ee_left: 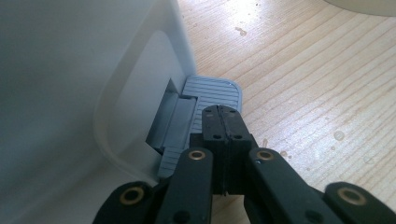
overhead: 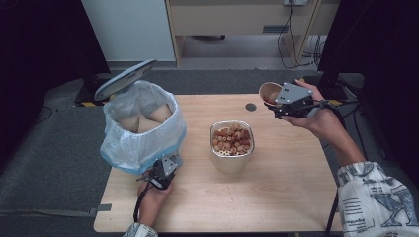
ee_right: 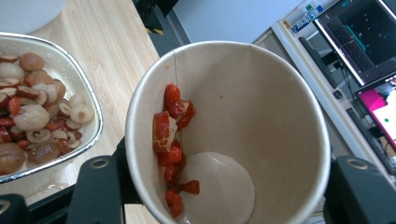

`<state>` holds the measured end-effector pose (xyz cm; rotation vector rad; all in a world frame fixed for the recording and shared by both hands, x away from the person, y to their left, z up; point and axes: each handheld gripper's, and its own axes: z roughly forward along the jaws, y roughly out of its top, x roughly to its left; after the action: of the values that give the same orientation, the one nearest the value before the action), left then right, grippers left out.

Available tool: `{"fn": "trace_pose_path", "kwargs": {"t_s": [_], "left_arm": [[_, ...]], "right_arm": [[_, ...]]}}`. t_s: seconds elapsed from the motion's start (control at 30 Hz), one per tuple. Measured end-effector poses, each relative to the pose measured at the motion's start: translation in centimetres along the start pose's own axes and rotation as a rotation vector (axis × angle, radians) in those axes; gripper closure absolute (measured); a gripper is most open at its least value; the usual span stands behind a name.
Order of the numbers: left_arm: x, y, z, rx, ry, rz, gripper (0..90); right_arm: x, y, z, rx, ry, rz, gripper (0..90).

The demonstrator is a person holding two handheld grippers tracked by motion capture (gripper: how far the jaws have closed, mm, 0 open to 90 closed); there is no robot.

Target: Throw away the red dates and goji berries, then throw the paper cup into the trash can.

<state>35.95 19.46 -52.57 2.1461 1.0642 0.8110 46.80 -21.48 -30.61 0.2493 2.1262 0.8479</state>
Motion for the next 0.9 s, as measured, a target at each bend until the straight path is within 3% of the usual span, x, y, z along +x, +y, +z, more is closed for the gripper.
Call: {"fn": "trace_pose_path", "kwargs": {"t_s": [0.47, 0.6, 0.9], "left_arm": [[0.0, 0.0, 0.0, 0.000, 0.002, 0.000, 89.1], [0.0, 0.0, 0.0, 0.000, 0.003, 0.001, 89.1], [0.0, 0.0, 0.0, 0.001, 0.003, 0.001, 89.1]], "right_arm": [[-0.4, -2.0, -1.0, -0.023, 0.061, 0.094, 38.0], [-0.8, -2.7, -1.5, -0.043, 0.082, 0.145, 37.9], [-1.3, -3.0, -1.6, -0.082, 0.173, 0.247, 37.8]]}}
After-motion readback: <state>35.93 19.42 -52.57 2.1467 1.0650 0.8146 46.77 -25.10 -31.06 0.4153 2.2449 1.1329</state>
